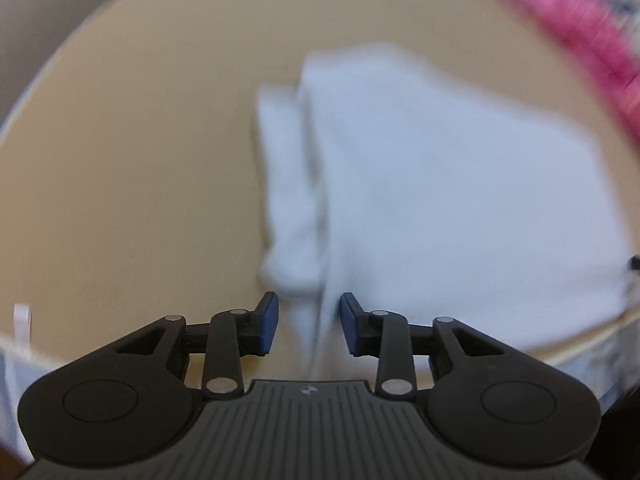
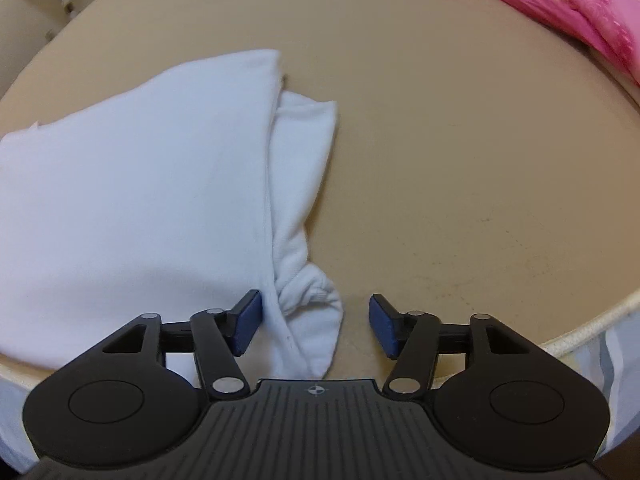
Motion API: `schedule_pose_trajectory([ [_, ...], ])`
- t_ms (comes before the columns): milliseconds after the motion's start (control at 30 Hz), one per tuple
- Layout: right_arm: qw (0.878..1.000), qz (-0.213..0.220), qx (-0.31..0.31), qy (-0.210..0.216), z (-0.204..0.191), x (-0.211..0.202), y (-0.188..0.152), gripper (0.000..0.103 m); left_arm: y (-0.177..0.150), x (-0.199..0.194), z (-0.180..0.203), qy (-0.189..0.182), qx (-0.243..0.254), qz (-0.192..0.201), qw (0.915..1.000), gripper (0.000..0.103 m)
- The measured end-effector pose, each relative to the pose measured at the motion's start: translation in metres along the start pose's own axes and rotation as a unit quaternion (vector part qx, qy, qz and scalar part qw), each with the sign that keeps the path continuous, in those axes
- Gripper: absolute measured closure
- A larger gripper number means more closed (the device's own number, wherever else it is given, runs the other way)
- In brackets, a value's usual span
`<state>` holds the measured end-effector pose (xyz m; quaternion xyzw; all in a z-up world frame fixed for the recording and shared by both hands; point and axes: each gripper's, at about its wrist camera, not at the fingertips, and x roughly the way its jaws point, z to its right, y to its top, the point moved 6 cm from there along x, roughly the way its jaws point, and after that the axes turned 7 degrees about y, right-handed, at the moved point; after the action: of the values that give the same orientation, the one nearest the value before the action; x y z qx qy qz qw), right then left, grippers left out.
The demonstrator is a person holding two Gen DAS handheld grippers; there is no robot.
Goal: Fold small clothes
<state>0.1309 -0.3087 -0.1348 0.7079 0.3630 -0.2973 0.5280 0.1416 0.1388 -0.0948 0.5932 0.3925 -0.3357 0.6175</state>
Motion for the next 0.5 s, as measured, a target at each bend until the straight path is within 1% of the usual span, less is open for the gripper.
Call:
schedule_pose_trajectory([
  [33,0.999,0.038,-0.004,0.011,-0.003,-0.011,0.008,0.050,0.008,-0.012,0.002,-0.015,-0.003,0.040,0.9991,0.062],
  [67,0.998,0.057,-0.010,0.014,-0.005,-0.015,0.011,0.049,0.013,-0.016,0.004,-0.018,0.001,0.063,0.9979,0.057],
  [100,0.998,0.057,-0.014,0.006,-0.004,-0.013,0.012,0.047,0.014,-0.010,0.007,-0.002,0.011,0.059,0.9982,0.044],
  [133,0.999,0.030,-0.015,-0.013,0.000,-0.003,0.007,0.047,0.009,0.004,0.006,0.033,0.028,0.032,0.9985,0.042],
  [167,0.999,-0.014,-0.014,-0.030,0.005,0.009,-0.002,0.046,0.000,0.023,0.001,0.084,0.049,-0.013,0.9952,0.042],
  [200,0.999,-0.032,-0.002,-0.030,0.008,0.014,-0.006,0.045,-0.005,0.032,-0.002,0.103,0.050,-0.034,0.9929,0.041],
  [233,0.999,-0.010,0.025,-0.022,0.010,0.007,-0.001,0.046,-0.002,0.025,-0.003,0.096,0.036,-0.023,0.9945,0.047],
  [267,0.999,0.032,0.039,-0.004,0.008,-0.006,0.010,0.051,0.006,0.010,0.000,0.077,0.032,0.015,0.9964,0.049],
  [300,0.997,0.072,0.035,0.007,0.006,-0.019,0.017,0.052,0.011,-0.003,0.003,0.061,0.033,0.053,0.9961,0.048],
  [333,0.996,0.091,0.024,0.008,0.005,-0.026,0.021,0.051,0.015,-0.008,0.005,0.058,0.038,0.071,0.9951,0.046],
  [367,0.997,0.081,0.018,-0.001,0.007,-0.022,0.021,0.049,0.016,-0.004,0.007,0.062,0.047,0.065,0.9948,0.045],
  [400,0.999,0.048,0.015,-0.015,0.010,-0.011,0.014,0.048,0.013,0.007,0.007,0.073,0.057,0.038,0.9949,0.045],
  [433,0.999,-0.008,0.009,-0.029,0.013,0.010,0.005,0.048,0.006,0.023,0.005,0.091,0.071,-0.005,0.9933,0.043],
  [467,0.998,-0.042,0.007,-0.042,0.017,0.019,-0.004,0.046,0.001,0.034,0.000,0.102,0.067,-0.035,0.9919,0.039],
  [500,0.998,-0.028,0.022,-0.048,0.020,0.016,-0.001,0.045,0.006,0.029,-0.007,0.095,0.042,-0.028,0.9942,0.040],
])
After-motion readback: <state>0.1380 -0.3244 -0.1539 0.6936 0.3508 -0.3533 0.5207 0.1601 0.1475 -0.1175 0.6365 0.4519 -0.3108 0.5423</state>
